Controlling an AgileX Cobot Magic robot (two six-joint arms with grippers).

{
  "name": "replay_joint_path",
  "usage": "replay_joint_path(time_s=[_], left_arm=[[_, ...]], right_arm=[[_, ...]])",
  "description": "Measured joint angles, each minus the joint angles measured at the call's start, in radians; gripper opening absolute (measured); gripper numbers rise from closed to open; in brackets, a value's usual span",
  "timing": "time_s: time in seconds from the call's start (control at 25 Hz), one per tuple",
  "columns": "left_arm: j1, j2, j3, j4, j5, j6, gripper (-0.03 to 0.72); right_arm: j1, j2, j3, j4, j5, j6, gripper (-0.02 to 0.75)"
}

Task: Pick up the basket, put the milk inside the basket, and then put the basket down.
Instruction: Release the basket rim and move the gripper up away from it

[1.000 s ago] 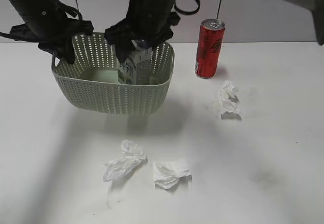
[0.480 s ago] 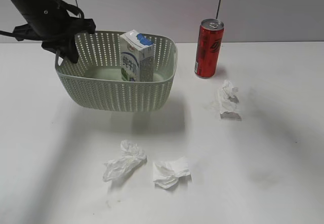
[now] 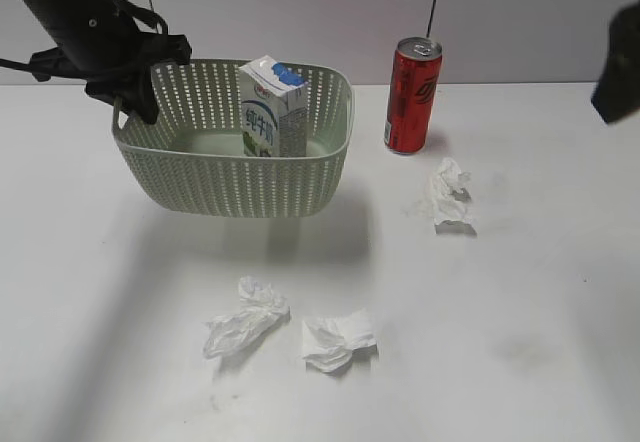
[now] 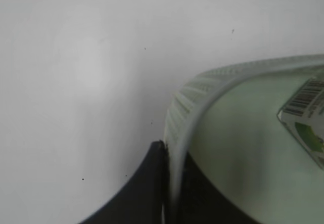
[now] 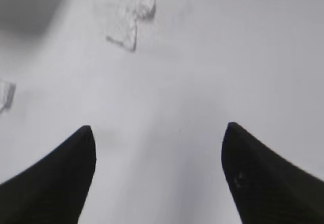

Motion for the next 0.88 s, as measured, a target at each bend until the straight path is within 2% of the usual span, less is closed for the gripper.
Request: replay_joint_path(time_s=[0.2, 0.4, 0.88], left_arm=[[0.000, 0.000, 0.000, -0.006, -0.004, 0.000, 0.000], [0.000, 0.004, 0.000, -0.019, -0.040, 0.001, 0.000], [0.000, 0.119, 0.000, -0.065, -0.094, 0.000, 0.000]], right_arm=[[-0.001, -0.226, 0.316, 0.030, -0.058, 0.001, 0.589], [-0.001, -0.442, 0.512, 0.086, -0.087, 0.001, 0.589], [-0.001, -0.915, 0.675, 0.111, -0.085, 0.002, 0.589]])
